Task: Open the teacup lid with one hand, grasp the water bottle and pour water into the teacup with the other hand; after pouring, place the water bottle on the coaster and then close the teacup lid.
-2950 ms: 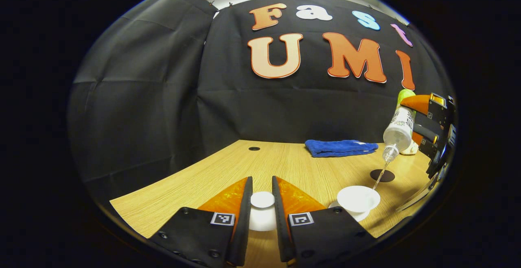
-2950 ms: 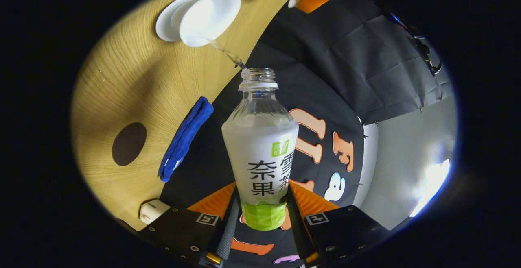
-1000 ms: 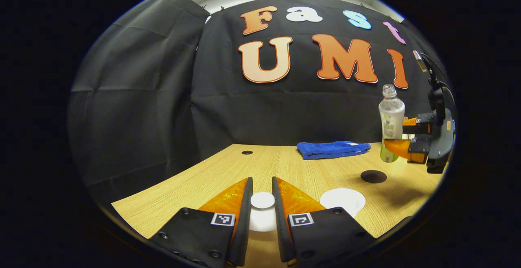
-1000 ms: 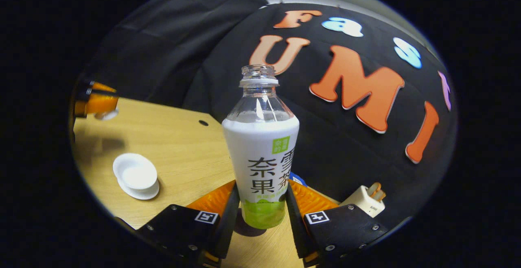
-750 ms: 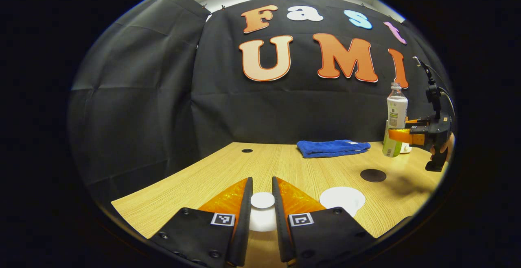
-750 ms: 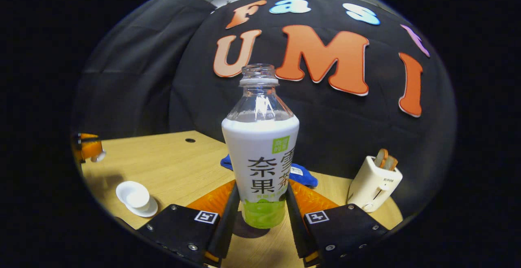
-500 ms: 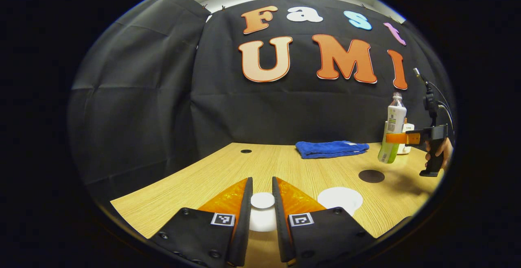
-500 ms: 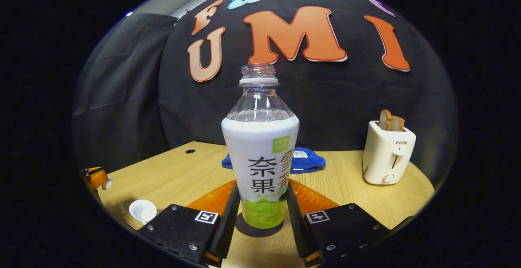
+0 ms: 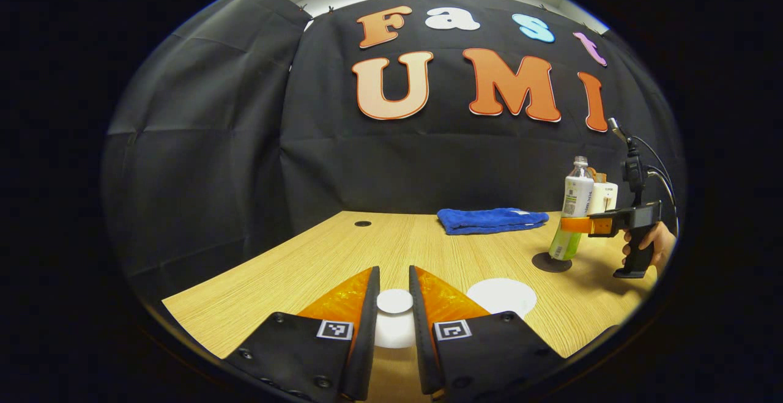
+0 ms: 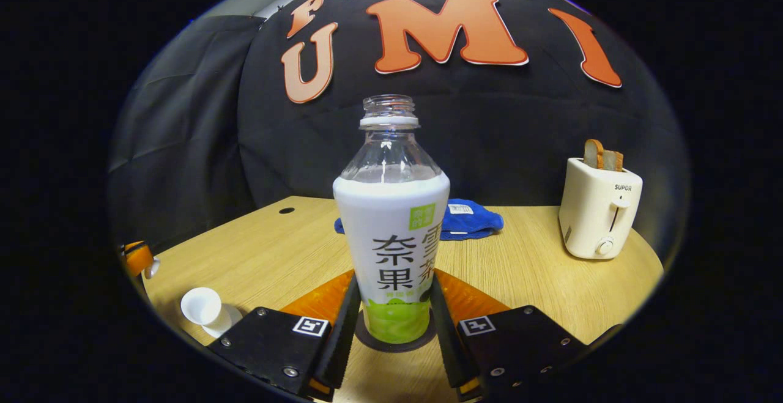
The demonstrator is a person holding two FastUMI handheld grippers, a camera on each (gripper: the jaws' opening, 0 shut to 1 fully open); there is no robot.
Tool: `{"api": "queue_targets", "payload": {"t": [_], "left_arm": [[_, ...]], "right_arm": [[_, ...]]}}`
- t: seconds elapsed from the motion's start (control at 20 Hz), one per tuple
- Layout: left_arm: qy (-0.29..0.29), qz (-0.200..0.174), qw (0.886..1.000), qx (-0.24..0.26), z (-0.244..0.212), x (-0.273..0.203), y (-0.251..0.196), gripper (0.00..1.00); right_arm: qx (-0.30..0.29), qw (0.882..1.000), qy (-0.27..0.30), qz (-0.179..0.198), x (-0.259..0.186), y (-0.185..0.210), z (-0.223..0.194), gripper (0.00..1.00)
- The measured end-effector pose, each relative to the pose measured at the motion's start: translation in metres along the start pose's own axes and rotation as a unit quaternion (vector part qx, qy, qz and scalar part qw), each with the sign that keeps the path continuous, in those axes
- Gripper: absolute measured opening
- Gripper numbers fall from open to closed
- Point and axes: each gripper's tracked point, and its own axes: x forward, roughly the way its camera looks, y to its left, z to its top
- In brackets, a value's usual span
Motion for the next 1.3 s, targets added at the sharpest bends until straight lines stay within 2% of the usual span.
{"api": "queue_targets", "payload": {"t": [0.3, 0.35, 0.4, 0.5, 0.55, 0.6, 0.75, 0.9, 1.1, 1.3], "left_arm": [[-0.002, -0.003, 1.000, 0.008, 0.006, 0.001, -0.008, 0.34], [-0.005, -0.009, 1.000, 0.005, 0.009, 0.001, -0.013, 0.31], [-0.008, -0.013, 1.000, 0.002, 0.012, 0.002, -0.017, 0.34], [-0.017, -0.028, 0.999, -0.007, 0.018, 0.005, -0.030, 0.34], [-0.023, -0.037, 0.999, -0.011, 0.020, 0.006, -0.037, 0.34], [-0.025, -0.046, 0.999, -0.017, 0.022, 0.008, -0.045, 0.34], [-0.028, -0.069, 0.997, -0.024, 0.026, 0.013, -0.066, 0.34], [-0.031, -0.089, 0.995, -0.029, 0.027, 0.019, -0.087, 0.34], [-0.011, -0.090, 0.996, -0.018, 0.013, 0.032, -0.104, 0.34], [0.005, -0.098, 0.995, 0.007, -0.008, 0.040, -0.120, 0.34]], "right_arm": [[-0.011, 1.000, 0.006, 0.000, 0.006, 0.000, -0.010, 0.63], [-0.010, 1.000, 0.007, 0.001, 0.006, 0.000, -0.010, 0.65], [-0.009, 1.000, 0.010, 0.000, 0.007, 0.000, -0.012, 0.63], [-0.018, 1.000, 0.019, -0.006, 0.006, -0.004, -0.017, 0.70], [-0.022, 0.999, 0.020, -0.010, 0.005, -0.006, -0.017, 0.80], [-0.023, 1.000, 0.017, -0.010, 0.003, -0.005, -0.016, 0.84], [-0.014, 1.000, -0.002, 0.004, -0.010, 0.001, -0.005, 0.96], [-0.020, 0.999, -0.024, 0.012, -0.028, 0.004, 0.006, 0.98], [-0.012, 0.999, -0.039, 0.025, -0.052, 0.005, 0.009, 0.98], [-0.018, 0.998, -0.054, 0.017, -0.076, -0.005, 0.012, 0.97]]}}
